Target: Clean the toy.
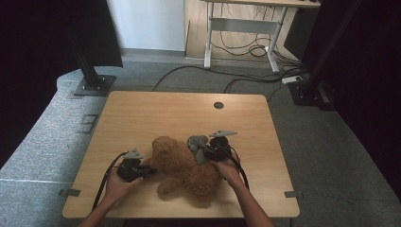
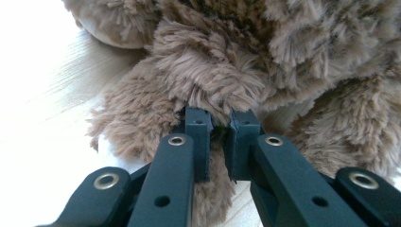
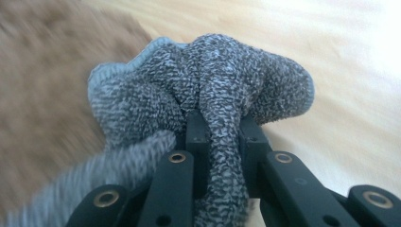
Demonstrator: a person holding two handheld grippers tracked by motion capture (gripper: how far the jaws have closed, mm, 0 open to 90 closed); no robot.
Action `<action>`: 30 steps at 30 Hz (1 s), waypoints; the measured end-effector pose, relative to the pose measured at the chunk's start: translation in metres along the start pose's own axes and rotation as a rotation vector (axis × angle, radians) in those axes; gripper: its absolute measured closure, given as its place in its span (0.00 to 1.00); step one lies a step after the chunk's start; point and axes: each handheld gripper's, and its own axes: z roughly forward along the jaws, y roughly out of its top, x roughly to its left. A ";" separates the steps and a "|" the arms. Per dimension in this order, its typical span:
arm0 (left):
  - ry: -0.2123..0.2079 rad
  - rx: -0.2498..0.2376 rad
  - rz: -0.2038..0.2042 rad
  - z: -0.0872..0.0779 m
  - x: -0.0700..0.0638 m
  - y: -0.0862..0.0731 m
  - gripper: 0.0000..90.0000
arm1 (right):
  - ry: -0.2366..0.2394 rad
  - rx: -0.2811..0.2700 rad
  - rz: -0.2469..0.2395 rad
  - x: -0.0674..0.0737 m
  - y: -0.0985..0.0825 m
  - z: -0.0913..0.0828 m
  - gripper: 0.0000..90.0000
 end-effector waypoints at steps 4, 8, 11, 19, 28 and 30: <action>0.002 0.010 -0.001 0.002 -0.001 -0.001 0.90 | -0.019 0.031 0.013 -0.014 -0.018 -0.009 0.87; 0.005 0.011 -0.005 0.004 -0.001 -0.001 0.90 | -0.038 0.012 0.047 -0.027 -0.027 -0.019 0.87; 0.004 0.012 -0.007 0.004 -0.001 -0.001 0.90 | -0.032 -0.035 0.056 -0.026 -0.024 -0.027 0.87; 0.004 0.009 -0.013 0.004 0.000 -0.001 0.90 | 0.031 -0.172 0.027 -0.002 -0.005 -0.059 0.87; 0.017 0.015 -0.016 0.005 0.000 -0.001 0.90 | 0.066 -0.091 0.014 0.001 0.007 -0.009 0.87; 0.019 0.016 -0.018 0.006 0.002 -0.002 0.90 | 0.064 -0.066 0.010 0.002 0.011 0.007 0.87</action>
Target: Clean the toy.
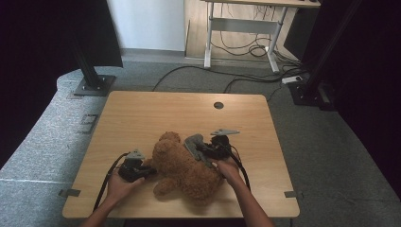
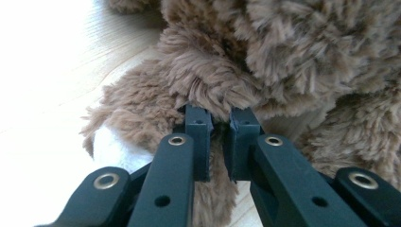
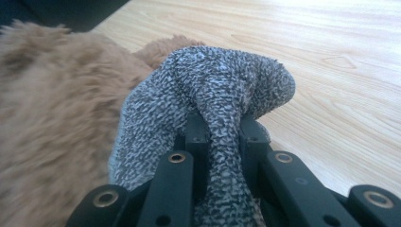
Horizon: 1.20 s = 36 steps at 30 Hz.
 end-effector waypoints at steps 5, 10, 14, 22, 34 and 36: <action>0.001 -0.003 -0.002 0.000 0.001 -0.001 0.90 | 0.001 0.053 0.033 -0.009 0.000 0.021 0.87; 0.003 -0.005 -0.003 0.000 0.000 -0.001 0.90 | -0.036 0.081 0.023 -0.015 -0.002 0.027 0.87; 0.000 -0.006 -0.007 -0.001 0.001 -0.001 0.90 | -0.064 0.101 0.019 -0.020 -0.004 0.031 0.87; -0.008 -0.009 -0.016 -0.001 0.002 -0.002 0.90 | -0.073 -0.018 0.039 -0.031 -0.009 -0.017 0.87; -0.014 -0.012 -0.030 -0.002 0.004 -0.002 0.90 | 0.013 -0.202 0.010 -0.014 -0.022 -0.102 0.87; -0.015 -0.011 -0.031 -0.002 0.004 -0.001 0.90 | 0.034 -0.220 0.019 -0.012 -0.025 -0.110 0.87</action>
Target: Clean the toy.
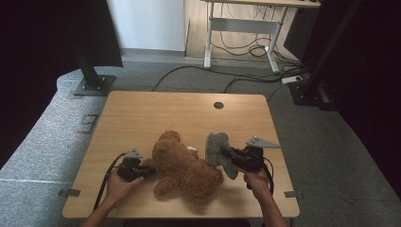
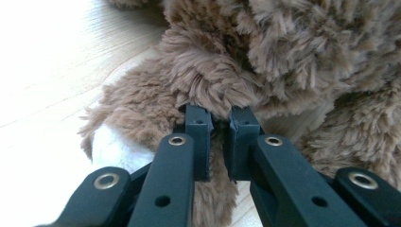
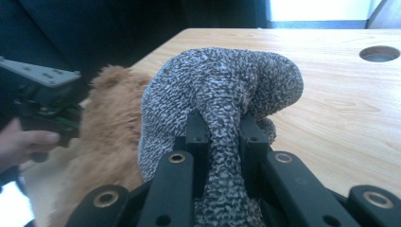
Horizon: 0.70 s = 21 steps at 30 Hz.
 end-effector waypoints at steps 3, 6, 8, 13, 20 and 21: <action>0.000 0.001 -0.001 0.000 0.000 0.000 0.90 | 0.009 0.024 -0.007 0.003 -0.005 0.000 0.87; 0.002 0.001 -0.001 0.000 0.000 0.000 0.90 | 0.015 0.071 -0.017 0.005 -0.012 0.011 0.87; 0.001 0.001 -0.001 0.000 0.000 0.000 0.90 | -0.002 0.113 -0.038 0.007 -0.019 0.021 0.87; 0.004 -0.001 -0.003 0.000 0.001 0.000 0.90 | -0.033 0.164 -0.043 0.007 -0.031 0.042 0.87; 0.008 -0.001 -0.001 0.000 0.000 0.000 0.90 | -0.077 0.217 -0.036 -0.002 -0.043 0.056 0.87; 0.007 -0.001 -0.001 0.000 0.000 0.000 0.90 | -0.082 0.230 -0.030 -0.004 -0.045 0.058 0.87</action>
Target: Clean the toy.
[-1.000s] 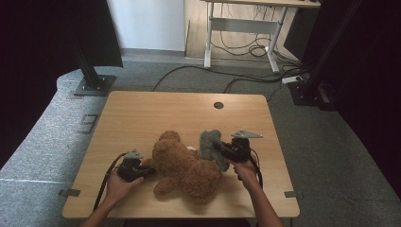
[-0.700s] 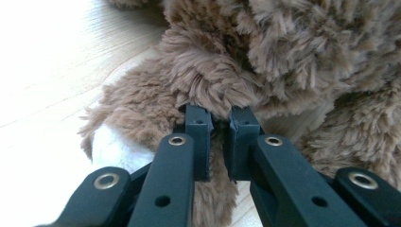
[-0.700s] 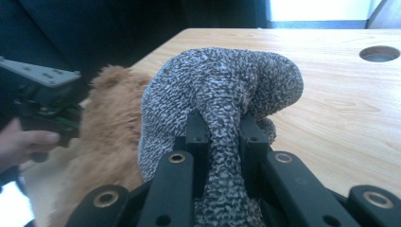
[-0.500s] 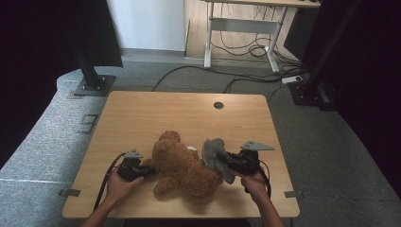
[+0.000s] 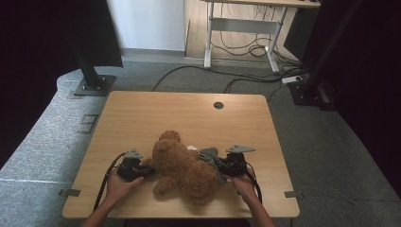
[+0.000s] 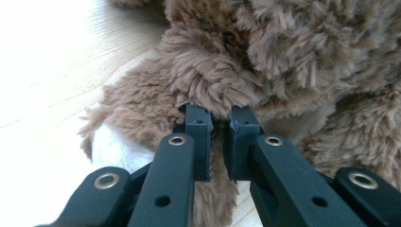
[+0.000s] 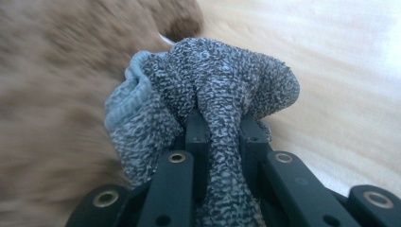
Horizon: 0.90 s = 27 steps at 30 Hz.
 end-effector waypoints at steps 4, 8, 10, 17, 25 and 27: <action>-0.002 -0.003 -0.003 0.000 0.001 0.000 0.90 | -0.011 0.030 0.006 -0.002 -0.009 0.011 0.87; -0.003 -0.003 -0.004 0.000 0.001 0.000 0.90 | -0.026 0.042 -0.016 -0.002 -0.013 0.010 0.87; -0.003 -0.003 -0.003 0.000 0.001 0.000 0.90 | -0.027 0.026 -0.008 -0.007 -0.011 0.006 0.87; -0.002 -0.003 -0.004 0.000 0.001 0.000 0.90 | 0.010 -0.043 -0.011 -0.013 0.026 0.017 0.87; 0.000 -0.008 -0.004 0.000 0.001 -0.001 0.90 | 0.046 0.007 -0.028 -0.001 0.047 0.063 0.87; 0.000 -0.007 -0.004 0.000 0.001 -0.001 0.90 | 0.042 0.033 -0.029 -0.001 0.046 0.070 0.87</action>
